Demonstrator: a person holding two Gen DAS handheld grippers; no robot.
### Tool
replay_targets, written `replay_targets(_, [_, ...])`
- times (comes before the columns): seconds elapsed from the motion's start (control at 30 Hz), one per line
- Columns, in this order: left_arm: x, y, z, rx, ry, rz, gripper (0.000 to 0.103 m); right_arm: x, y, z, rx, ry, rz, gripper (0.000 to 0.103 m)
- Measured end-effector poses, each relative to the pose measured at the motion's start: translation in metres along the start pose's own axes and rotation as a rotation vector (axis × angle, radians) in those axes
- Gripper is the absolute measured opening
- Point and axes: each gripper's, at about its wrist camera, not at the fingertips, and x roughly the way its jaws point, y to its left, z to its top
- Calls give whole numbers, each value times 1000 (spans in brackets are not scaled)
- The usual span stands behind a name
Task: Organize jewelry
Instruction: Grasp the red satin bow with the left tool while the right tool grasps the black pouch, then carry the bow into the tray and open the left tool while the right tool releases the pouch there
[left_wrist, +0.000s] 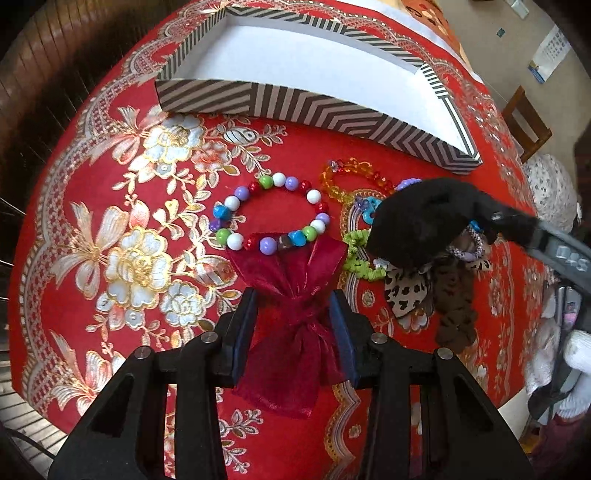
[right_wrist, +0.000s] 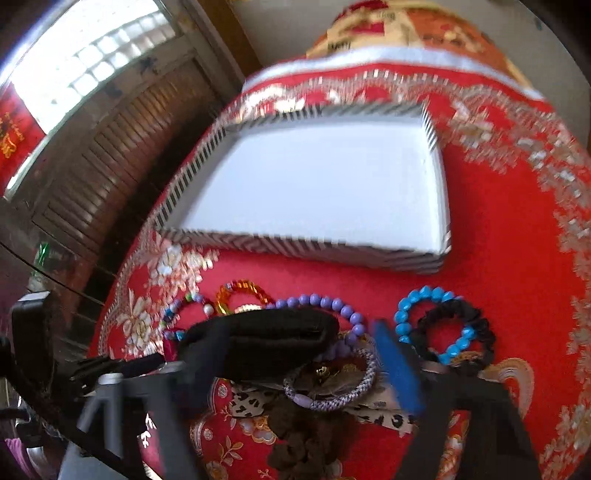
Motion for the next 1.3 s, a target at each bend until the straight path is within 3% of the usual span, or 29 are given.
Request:
replay_targets(0.1, [1, -1, 0, -2, -9, -2, 19, 12, -5, -5, 11, 38, 43, 36])
replay_targets(0.23, [-5, 4, 0, -10, -11, -30, 15, 6, 2, -8, -37, -4, 50, 13])
replay_targets(0.27, [-10, 5, 0, -8, -18, -39, 14, 4, 3, -7, -45, -12, 56, 11])
replay_targets(0.43, [-39, 10, 3, 3, -72, -66, 14, -16, 14, -1, -104, -64, 63, 11])
replay_targets(0.8, [-80, 19, 23, 11, -156, -90, 14, -66, 19, 19, -89, -190, 79, 10])
replay_targets(1.0, [-85, 14, 54, 2, -207, -73, 14, -76, 10, 36, -73, -235, 49, 10])
replay_targets(1.3, [-66, 5, 124, 22, -241, 14, 14, -74, -17, 82, -48, -270, -5, 10])
